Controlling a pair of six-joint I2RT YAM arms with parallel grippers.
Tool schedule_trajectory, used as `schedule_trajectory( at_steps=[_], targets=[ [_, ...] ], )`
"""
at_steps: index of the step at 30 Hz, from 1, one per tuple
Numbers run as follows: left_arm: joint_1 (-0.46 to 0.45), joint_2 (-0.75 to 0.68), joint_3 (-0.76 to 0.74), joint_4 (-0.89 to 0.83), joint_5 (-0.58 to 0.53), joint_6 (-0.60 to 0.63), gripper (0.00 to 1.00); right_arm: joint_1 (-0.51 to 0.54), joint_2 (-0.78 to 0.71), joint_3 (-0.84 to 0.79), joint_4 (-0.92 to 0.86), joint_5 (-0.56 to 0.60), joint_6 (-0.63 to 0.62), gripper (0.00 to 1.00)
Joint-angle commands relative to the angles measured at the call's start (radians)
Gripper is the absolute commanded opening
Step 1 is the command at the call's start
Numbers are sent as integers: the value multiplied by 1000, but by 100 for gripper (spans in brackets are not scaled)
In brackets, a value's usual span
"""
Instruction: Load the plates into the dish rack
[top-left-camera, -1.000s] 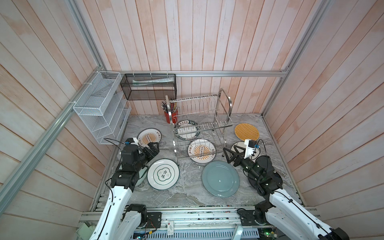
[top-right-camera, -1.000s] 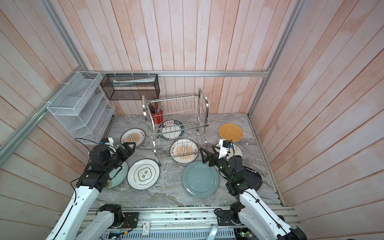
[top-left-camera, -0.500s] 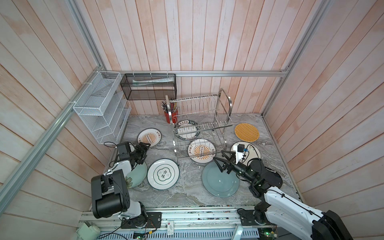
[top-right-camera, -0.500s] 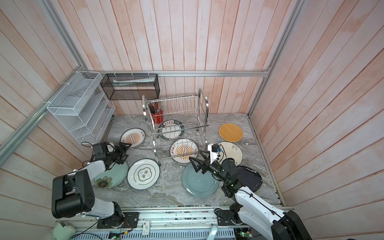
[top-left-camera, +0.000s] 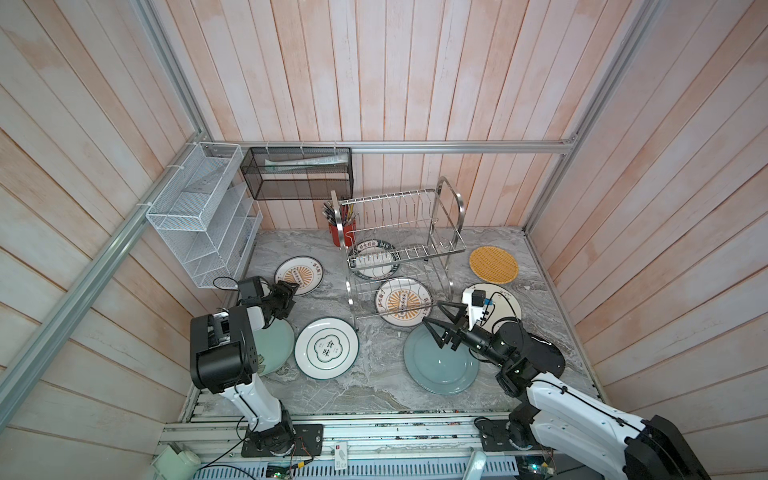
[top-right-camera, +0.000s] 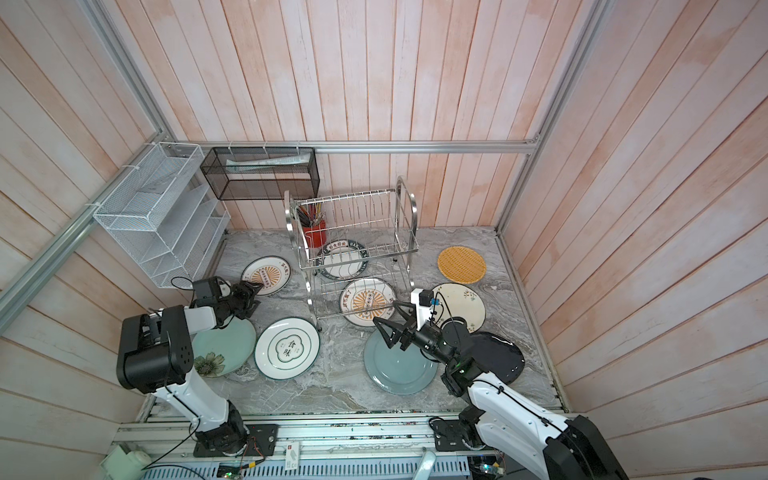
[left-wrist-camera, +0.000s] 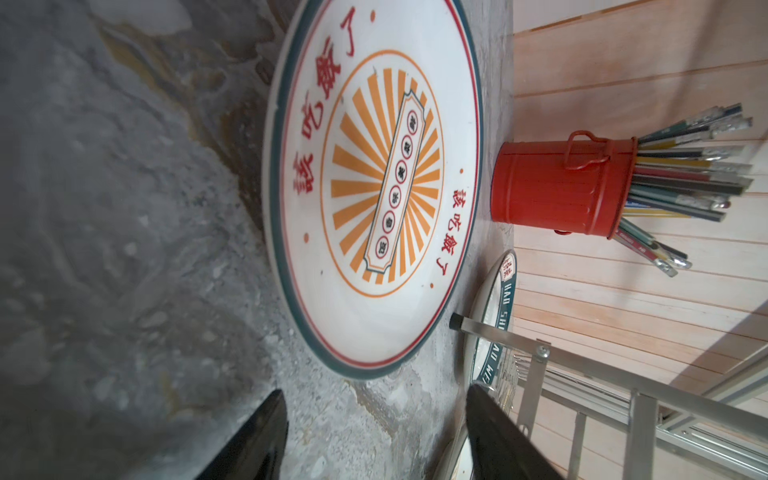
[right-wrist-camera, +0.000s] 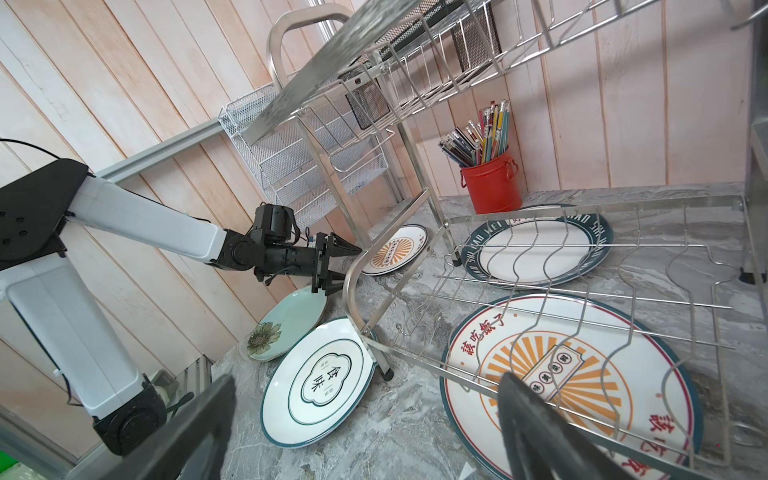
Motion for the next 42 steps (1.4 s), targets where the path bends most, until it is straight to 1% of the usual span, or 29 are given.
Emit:
schedule_trajectory(
  at_steps=[1, 10, 15, 17, 19, 21, 26, 27, 28, 34, 37, 42],
  targets=[
    [4, 45, 46, 1, -21, -15, 66, 11, 7, 9, 36, 7, -20, 98],
    [5, 150, 109, -15, -42, -66, 55, 19, 2, 10, 30, 20, -28, 98],
    [6, 192, 125, -15, -49, -108, 42, 20, -17, 7, 18, 35, -36, 98],
    [7, 200, 128, -24, -63, -126, 40, 20, -28, 4, 13, 42, -38, 98],
    [8, 210, 129, -23, -74, -149, 33, 22, -39, 1, 7, 51, -43, 98],
    [8, 223, 132, -12, -74, -167, 24, 21, -48, 0, 4, 60, -48, 98],
    [9, 220, 118, 70, -30, -200, 5, 22, -54, 0, -14, 80, -63, 98],
    [9, 199, 109, 91, -21, -207, 1, 21, -54, -2, -15, 84, -65, 98],
    [9, 175, 94, 105, -15, -210, 0, 21, -53, 1, -18, 88, -67, 98],
    [9, -73, -20, 98, 13, -197, 0, 22, -55, 4, -30, 95, -75, 98],
    [10, -243, -93, 67, 9, -187, 0, 21, -51, 4, -34, 101, -76, 98],
    [15, -563, -167, -157, -20, -135, 0, 22, -55, 13, -61, 120, -86, 98]
  ],
)
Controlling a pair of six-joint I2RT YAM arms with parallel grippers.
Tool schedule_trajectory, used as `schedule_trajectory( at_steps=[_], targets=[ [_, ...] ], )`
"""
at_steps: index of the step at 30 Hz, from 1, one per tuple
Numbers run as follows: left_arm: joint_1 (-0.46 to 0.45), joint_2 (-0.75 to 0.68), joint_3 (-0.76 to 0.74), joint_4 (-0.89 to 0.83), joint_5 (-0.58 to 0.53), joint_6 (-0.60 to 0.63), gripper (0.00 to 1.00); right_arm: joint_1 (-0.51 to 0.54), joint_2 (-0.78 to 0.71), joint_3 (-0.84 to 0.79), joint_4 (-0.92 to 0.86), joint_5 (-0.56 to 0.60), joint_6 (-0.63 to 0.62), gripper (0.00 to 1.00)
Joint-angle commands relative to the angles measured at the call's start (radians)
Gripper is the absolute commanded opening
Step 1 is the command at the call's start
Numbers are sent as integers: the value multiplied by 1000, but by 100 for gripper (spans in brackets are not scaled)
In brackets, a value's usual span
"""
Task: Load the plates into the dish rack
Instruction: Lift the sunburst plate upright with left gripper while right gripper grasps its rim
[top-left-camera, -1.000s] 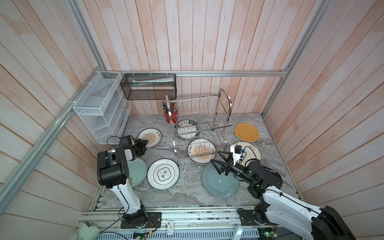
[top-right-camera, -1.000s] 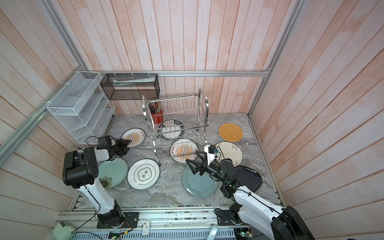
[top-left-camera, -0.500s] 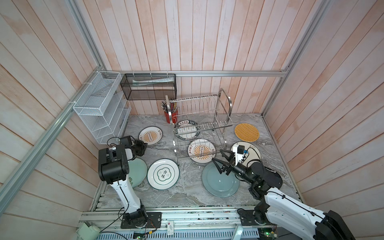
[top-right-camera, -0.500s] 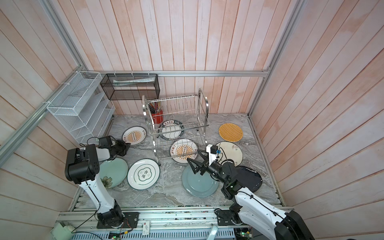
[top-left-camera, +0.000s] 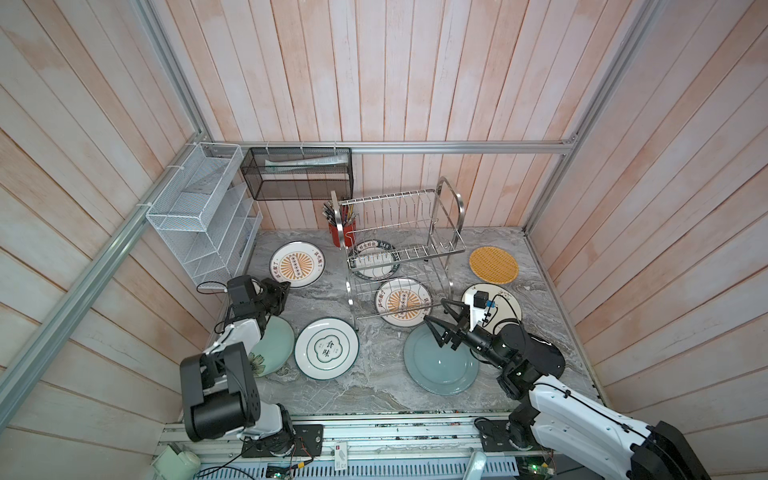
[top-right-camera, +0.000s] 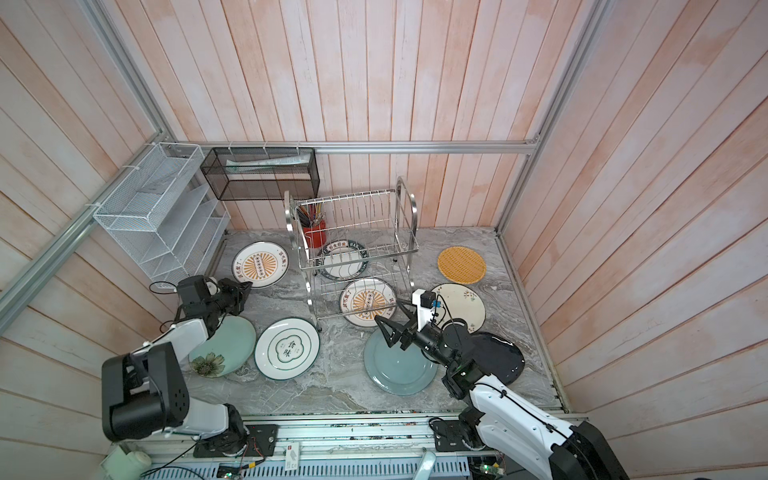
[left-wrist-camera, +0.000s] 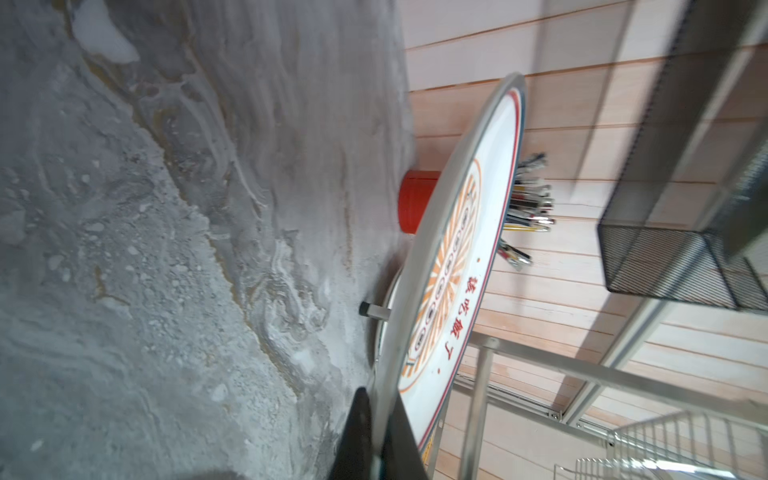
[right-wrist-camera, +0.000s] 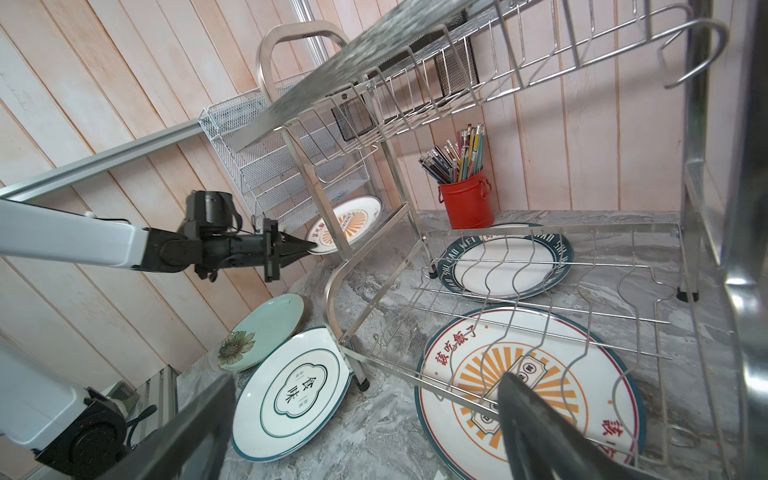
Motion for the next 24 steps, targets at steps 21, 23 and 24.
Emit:
schedule_trajectory(
  at_steps=[21, 23, 24],
  targets=[
    [-47, -859, -98, -813, 356, 345, 0, 5, -61, 338, -615, 12, 74, 98],
    [-99, -886, -134, -777, 347, 307, 0, 5, -45, 365, -651, -37, 79, 98],
    [-128, -903, -155, -739, 343, 276, 0, 7, -39, 372, -655, -65, 88, 98]
  ],
)
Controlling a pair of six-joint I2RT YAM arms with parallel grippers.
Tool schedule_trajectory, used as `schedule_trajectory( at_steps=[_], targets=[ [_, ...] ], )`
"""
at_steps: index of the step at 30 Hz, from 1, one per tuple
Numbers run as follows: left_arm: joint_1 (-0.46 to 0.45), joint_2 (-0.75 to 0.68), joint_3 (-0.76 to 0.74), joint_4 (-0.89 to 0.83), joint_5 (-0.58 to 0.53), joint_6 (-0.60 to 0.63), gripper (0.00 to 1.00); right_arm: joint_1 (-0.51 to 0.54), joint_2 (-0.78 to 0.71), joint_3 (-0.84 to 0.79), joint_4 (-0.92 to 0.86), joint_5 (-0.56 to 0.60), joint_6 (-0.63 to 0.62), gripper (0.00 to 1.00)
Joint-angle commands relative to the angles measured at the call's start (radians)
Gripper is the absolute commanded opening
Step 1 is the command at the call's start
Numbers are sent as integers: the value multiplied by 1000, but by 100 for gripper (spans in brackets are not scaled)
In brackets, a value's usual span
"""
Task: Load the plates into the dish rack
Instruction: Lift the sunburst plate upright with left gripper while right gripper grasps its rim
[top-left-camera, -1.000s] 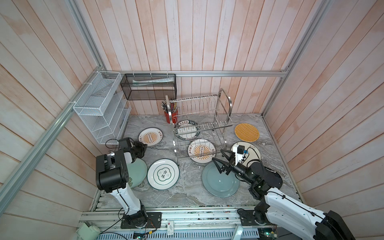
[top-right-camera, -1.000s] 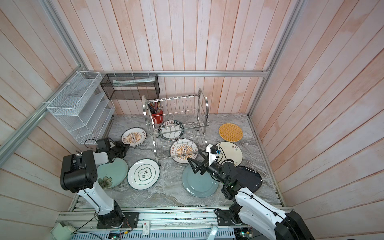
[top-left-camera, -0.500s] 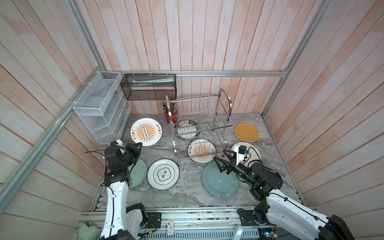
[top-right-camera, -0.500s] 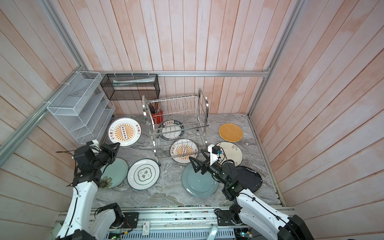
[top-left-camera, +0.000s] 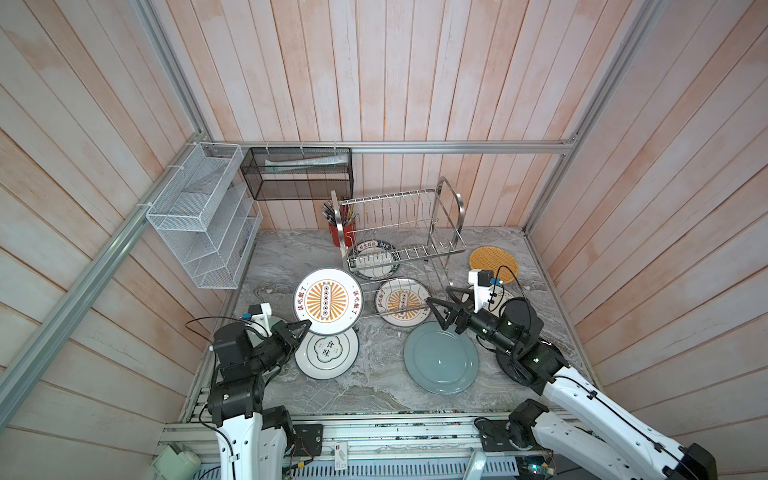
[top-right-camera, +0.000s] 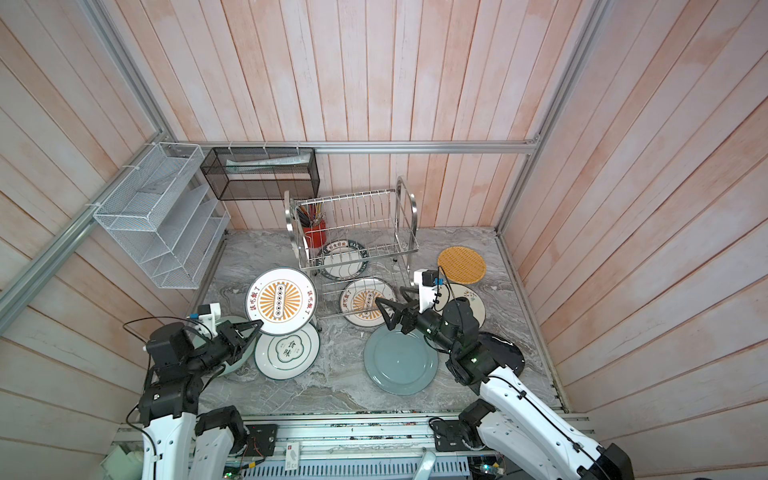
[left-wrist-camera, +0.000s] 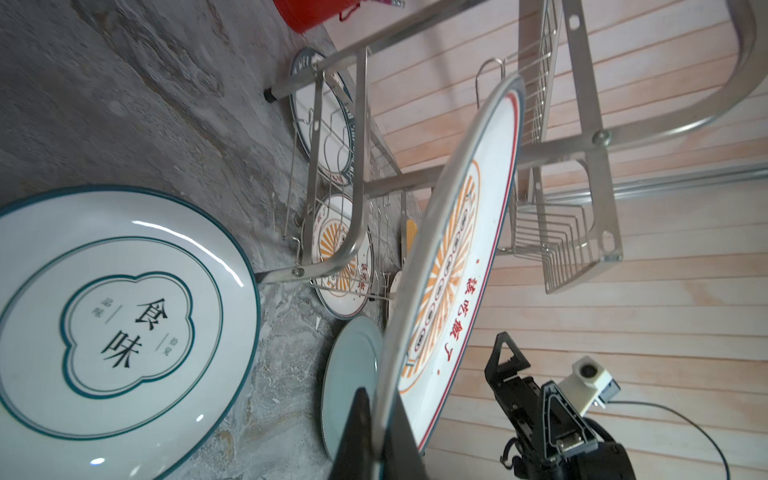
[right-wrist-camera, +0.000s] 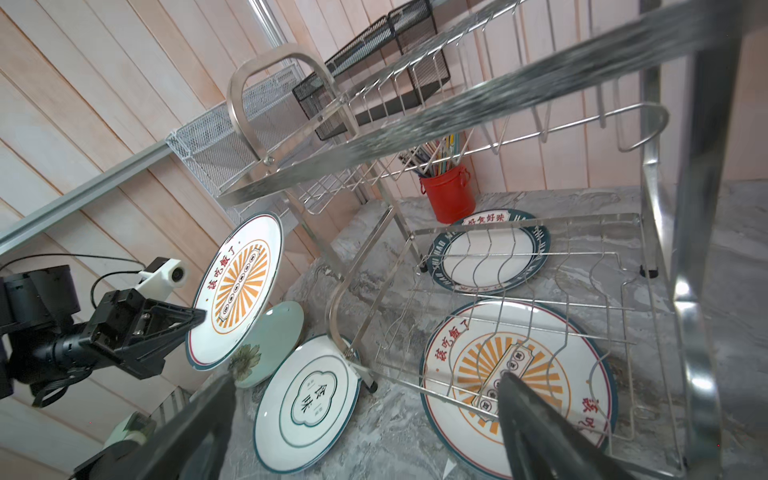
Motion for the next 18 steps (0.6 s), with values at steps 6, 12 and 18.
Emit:
schedule_trajectory(
  at_steps=[6, 12, 18],
  targets=[
    [-285, -34, -98, 228, -97, -153, 0, 49, 42, 29, -52, -126, 102, 98],
    [-566, 91, -113, 424, -281, -224, 0, 89, 117, 45, -16, -141, 121, 96],
    [-702, 223, -100, 577, -368, -237, 0, 98, 119, 21, -14, -68, 196, 85]
  ],
)
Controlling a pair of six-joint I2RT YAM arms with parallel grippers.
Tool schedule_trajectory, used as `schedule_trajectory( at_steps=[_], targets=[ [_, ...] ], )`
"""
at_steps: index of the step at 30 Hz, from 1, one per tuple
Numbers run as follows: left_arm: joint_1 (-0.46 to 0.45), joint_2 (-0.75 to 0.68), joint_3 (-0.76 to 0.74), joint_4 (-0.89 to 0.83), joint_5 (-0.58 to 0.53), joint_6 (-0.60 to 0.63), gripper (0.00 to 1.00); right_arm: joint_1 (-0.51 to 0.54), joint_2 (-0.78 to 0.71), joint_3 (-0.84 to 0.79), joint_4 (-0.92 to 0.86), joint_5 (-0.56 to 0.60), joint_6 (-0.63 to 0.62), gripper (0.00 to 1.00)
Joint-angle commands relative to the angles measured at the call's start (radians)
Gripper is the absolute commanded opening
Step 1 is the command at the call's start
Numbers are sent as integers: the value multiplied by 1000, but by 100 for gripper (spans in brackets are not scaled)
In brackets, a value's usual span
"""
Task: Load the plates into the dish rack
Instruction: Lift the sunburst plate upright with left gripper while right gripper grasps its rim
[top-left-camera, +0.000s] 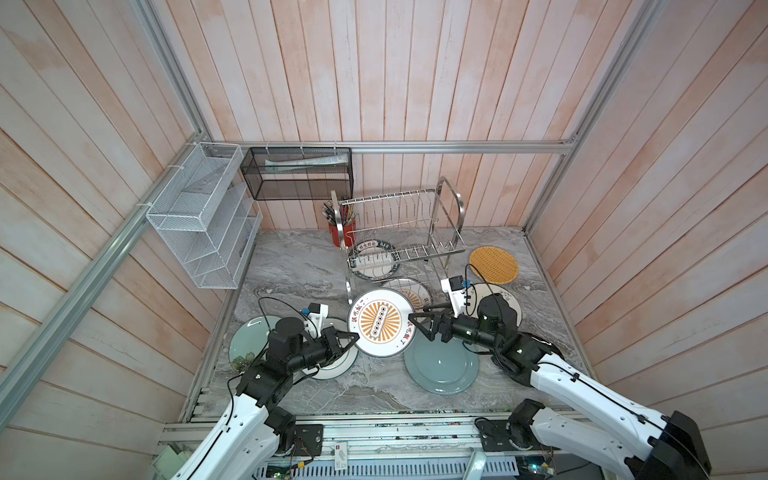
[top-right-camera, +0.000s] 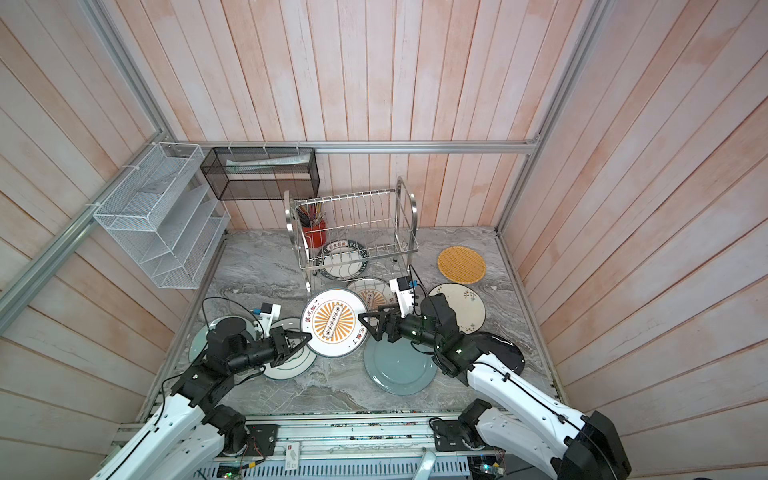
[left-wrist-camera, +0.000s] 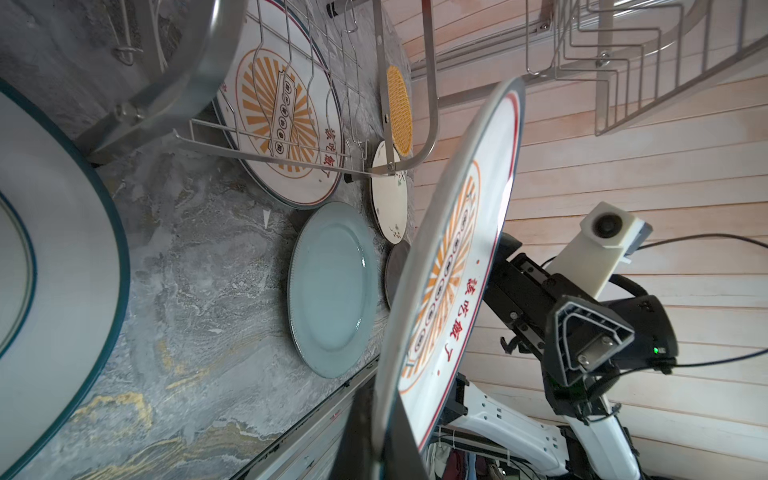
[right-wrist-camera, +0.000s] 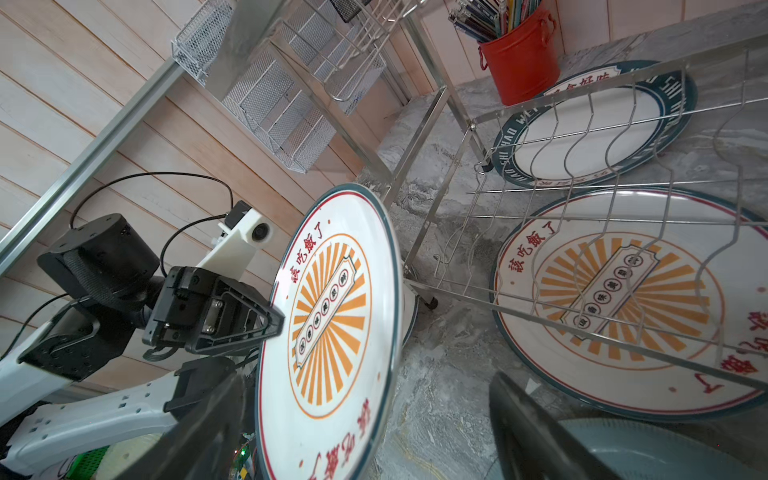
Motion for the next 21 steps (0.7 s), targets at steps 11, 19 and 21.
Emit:
schedule_trajectory(
  at_steps=[11, 19, 21],
  targets=[
    [-41, 103, 41, 247, -60, -16, 0, 7, -35, -41, -5, 90, 87, 63],
    [-44, 100, 35, 267, -47, -19, 0, 7, 10, -44, 47, 57, 105, 48],
    [-44, 99, 37, 261, -51, -17, 0, 7, 18, -42, 63, 42, 111, 42]
  ],
)
